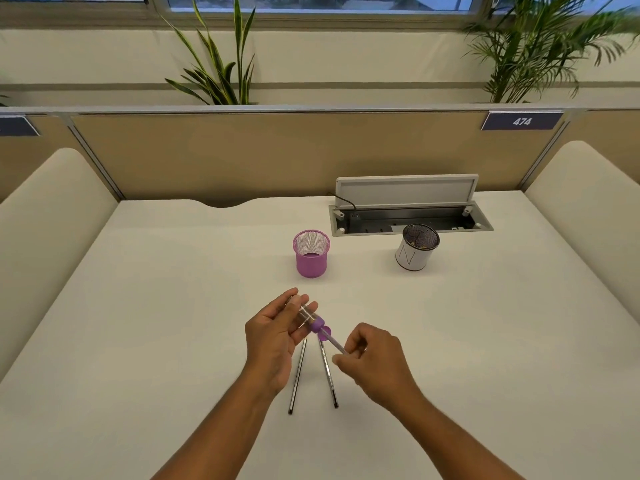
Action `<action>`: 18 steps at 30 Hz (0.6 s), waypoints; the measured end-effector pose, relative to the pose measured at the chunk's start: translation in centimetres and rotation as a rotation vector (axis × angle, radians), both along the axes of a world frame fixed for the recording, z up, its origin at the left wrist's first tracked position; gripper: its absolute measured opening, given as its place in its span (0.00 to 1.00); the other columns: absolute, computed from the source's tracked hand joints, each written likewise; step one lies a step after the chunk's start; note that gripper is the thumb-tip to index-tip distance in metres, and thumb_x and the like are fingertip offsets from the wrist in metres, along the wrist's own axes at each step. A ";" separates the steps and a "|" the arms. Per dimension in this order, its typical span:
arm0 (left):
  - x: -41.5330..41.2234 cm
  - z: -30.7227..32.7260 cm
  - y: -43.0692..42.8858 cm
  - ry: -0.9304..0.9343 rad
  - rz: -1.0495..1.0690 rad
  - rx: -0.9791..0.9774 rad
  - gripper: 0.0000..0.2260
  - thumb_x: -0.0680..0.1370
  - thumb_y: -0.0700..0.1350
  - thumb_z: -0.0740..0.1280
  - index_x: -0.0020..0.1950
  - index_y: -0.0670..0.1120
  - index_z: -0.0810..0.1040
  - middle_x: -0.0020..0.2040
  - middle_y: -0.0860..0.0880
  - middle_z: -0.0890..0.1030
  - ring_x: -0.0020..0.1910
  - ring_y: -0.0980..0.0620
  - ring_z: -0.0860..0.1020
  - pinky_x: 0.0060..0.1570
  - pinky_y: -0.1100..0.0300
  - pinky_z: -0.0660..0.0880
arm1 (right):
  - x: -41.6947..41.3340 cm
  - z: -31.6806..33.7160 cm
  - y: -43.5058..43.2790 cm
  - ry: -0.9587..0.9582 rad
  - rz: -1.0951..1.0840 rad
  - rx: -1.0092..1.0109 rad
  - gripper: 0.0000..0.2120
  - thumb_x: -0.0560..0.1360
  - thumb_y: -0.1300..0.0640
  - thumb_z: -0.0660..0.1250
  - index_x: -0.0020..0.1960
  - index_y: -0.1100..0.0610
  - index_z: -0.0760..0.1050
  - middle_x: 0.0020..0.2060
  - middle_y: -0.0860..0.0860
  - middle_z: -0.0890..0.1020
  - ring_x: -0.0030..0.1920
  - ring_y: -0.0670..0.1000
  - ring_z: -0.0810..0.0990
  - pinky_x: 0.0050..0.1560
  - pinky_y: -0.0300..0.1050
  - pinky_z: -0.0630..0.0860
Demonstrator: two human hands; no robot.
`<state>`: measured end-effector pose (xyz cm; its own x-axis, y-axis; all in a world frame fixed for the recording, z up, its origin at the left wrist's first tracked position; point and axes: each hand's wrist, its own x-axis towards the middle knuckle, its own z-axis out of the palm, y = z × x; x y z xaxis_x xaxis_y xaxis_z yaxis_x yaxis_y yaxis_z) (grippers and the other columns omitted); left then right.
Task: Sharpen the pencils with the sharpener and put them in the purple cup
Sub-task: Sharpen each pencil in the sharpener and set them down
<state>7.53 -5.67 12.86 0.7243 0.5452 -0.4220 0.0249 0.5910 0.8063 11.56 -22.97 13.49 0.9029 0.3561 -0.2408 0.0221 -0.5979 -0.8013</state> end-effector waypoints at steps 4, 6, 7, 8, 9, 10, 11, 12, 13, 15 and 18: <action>-0.1 -0.3 -0.1 0.018 0.045 -0.017 0.12 0.79 0.37 0.72 0.63 0.40 0.82 0.53 0.40 0.89 0.54 0.39 0.88 0.50 0.47 0.86 | -0.7 -0.9 0.0 -0.471 0.143 -0.339 0.12 0.77 0.45 0.72 0.41 0.50 0.73 0.35 0.45 0.77 0.33 0.49 0.74 0.32 0.45 0.72; -0.1 -0.4 -0.1 0.019 0.053 -0.015 0.11 0.80 0.37 0.71 0.63 0.40 0.82 0.53 0.40 0.88 0.54 0.39 0.88 0.51 0.48 0.86 | -0.9 -1.6 0.0 -0.595 0.144 -0.353 0.13 0.78 0.46 0.70 0.40 0.50 0.72 0.33 0.46 0.75 0.30 0.50 0.72 0.29 0.45 0.69; -0.1 -0.4 -0.1 0.016 0.053 -0.013 0.11 0.81 0.37 0.71 0.63 0.40 0.82 0.54 0.40 0.88 0.54 0.39 0.88 0.51 0.48 0.86 | -0.9 -1.8 -0.1 -0.582 0.131 -0.322 0.13 0.79 0.46 0.68 0.39 0.50 0.71 0.32 0.46 0.74 0.30 0.50 0.72 0.29 0.46 0.70; 0.0 -0.4 -0.1 0.012 0.048 -0.010 0.11 0.81 0.37 0.70 0.63 0.40 0.82 0.54 0.39 0.88 0.54 0.39 0.87 0.51 0.47 0.86 | -0.8 -1.8 0.0 -0.510 0.124 -0.257 0.14 0.80 0.47 0.67 0.39 0.50 0.71 0.31 0.46 0.75 0.31 0.49 0.72 0.31 0.48 0.71; 0.0 -0.4 -0.1 0.008 0.038 -0.004 0.10 0.81 0.37 0.70 0.63 0.40 0.82 0.55 0.39 0.88 0.55 0.39 0.87 0.51 0.47 0.86 | -0.8 -1.7 0.1 -0.393 0.124 -0.172 0.15 0.81 0.47 0.66 0.38 0.52 0.72 0.30 0.46 0.76 0.30 0.48 0.73 0.32 0.48 0.72; 0.0 -0.4 0.0 0.003 0.023 0.002 0.10 0.82 0.37 0.69 0.63 0.40 0.81 0.55 0.39 0.88 0.55 0.39 0.87 0.52 0.47 0.86 | -0.6 -1.3 0.1 -0.230 0.115 -0.058 0.17 0.82 0.48 0.65 0.38 0.54 0.75 0.28 0.47 0.76 0.29 0.47 0.72 0.31 0.47 0.71; 0.0 -0.4 0.0 0.000 0.006 0.006 0.10 0.82 0.37 0.68 0.63 0.39 0.81 0.56 0.38 0.87 0.55 0.39 0.87 0.52 0.47 0.86 | -0.4 -0.8 0.0 -0.005 0.074 0.075 0.18 0.83 0.49 0.64 0.38 0.56 0.78 0.26 0.47 0.76 0.26 0.46 0.69 0.29 0.44 0.68; 0.0 -0.5 0.0 -0.004 -0.009 0.006 0.10 0.83 0.37 0.67 0.64 0.39 0.81 0.57 0.38 0.87 0.56 0.38 0.87 0.52 0.46 0.85 | -0.3 -0.3 -0.2 0.251 0.020 0.206 0.19 0.83 0.49 0.63 0.39 0.58 0.80 0.26 0.48 0.75 0.24 0.46 0.66 0.27 0.41 0.64; 0.0 -0.5 0.0 -0.008 -0.021 0.002 0.10 0.83 0.37 0.67 0.64 0.39 0.81 0.57 0.38 0.87 0.56 0.38 0.87 0.53 0.46 0.85 | -0.2 0.2 -0.3 0.468 -0.019 0.298 0.19 0.84 0.49 0.63 0.41 0.59 0.80 0.26 0.49 0.74 0.24 0.47 0.62 0.25 0.39 0.60; 0.0 -0.6 -0.2 -0.009 -0.032 -0.001 0.10 0.84 0.37 0.66 0.64 0.39 0.80 0.58 0.38 0.87 0.57 0.38 0.86 0.53 0.46 0.85 | -0.1 0.6 -0.7 0.611 -0.028 0.339 0.18 0.84 0.48 0.63 0.45 0.61 0.79 0.28 0.53 0.75 0.23 0.47 0.59 0.25 0.37 0.56; 0.1 -0.7 -0.4 -0.004 -0.015 0.004 0.10 0.83 0.38 0.66 0.64 0.41 0.81 0.57 0.39 0.87 0.56 0.39 0.87 0.52 0.47 0.86 | -0.4 0.6 -0.3 0.373 -0.028 0.229 0.17 0.76 0.43 0.73 0.45 0.58 0.77 0.31 0.52 0.81 0.24 0.48 0.66 0.25 0.39 0.62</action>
